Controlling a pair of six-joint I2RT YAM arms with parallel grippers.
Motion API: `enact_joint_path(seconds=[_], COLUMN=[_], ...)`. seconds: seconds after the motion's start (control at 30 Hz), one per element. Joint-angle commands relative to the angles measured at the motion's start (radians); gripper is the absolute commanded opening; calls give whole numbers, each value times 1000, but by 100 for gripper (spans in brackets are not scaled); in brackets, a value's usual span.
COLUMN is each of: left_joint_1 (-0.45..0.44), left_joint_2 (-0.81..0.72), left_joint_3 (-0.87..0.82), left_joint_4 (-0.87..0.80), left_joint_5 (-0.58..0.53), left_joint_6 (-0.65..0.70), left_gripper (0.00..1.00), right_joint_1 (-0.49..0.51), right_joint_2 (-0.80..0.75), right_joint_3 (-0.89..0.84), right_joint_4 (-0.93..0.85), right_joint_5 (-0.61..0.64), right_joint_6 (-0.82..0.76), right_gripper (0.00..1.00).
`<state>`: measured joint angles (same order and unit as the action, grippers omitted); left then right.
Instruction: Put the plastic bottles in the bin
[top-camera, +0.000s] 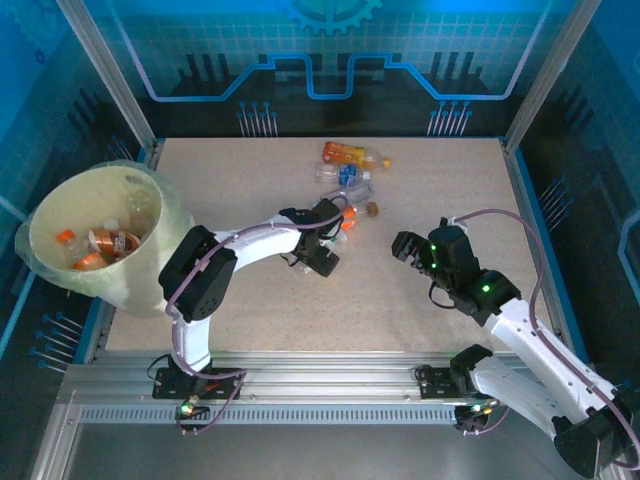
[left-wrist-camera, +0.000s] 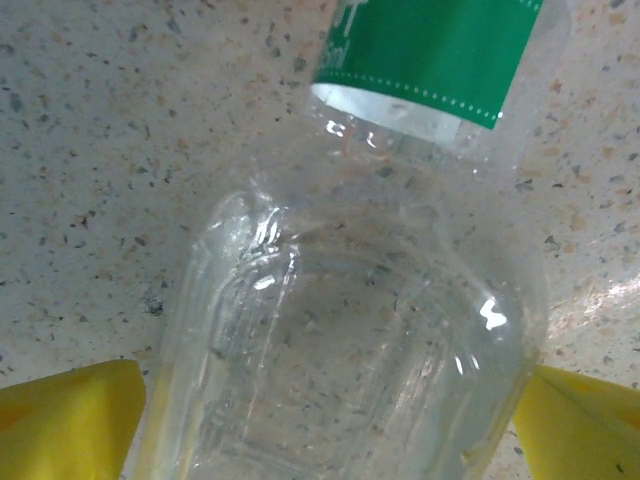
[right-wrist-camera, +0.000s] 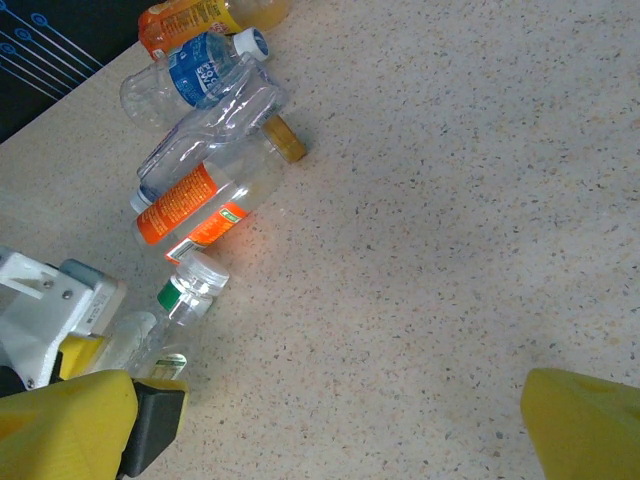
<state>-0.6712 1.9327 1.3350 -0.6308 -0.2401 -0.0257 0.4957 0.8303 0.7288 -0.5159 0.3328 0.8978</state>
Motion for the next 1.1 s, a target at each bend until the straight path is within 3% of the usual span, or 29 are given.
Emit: enact_joint_path(seconds=[0.0,0.13,0.4,0.53,1.07], left_joint_1=[3,2,2,7,42], left_joint_2=[21,38,51,18,-162], left_joint_3=[42,48,29,-7,-179], left_joint_4=[4,21,48,90,206], left_joint_5=[7,-15,3,31,51], left_joint_6=[24,42,26,0,-134], left_gripper=[91,86,68,64,49], right_joint_1=[-14,-14,-14,-7,154], right_joint_2=[-16,-18,-35,-19,51], right_joint_3=[3,-5,-32,-15,1], right_joint_4=[-12,12,180,198,329], right_joint_5=[4,-18,-205,-277,-259], right_joint_6=[-1,-17,-150,-222,-385], right_gripper=[100,100,100,100,100])
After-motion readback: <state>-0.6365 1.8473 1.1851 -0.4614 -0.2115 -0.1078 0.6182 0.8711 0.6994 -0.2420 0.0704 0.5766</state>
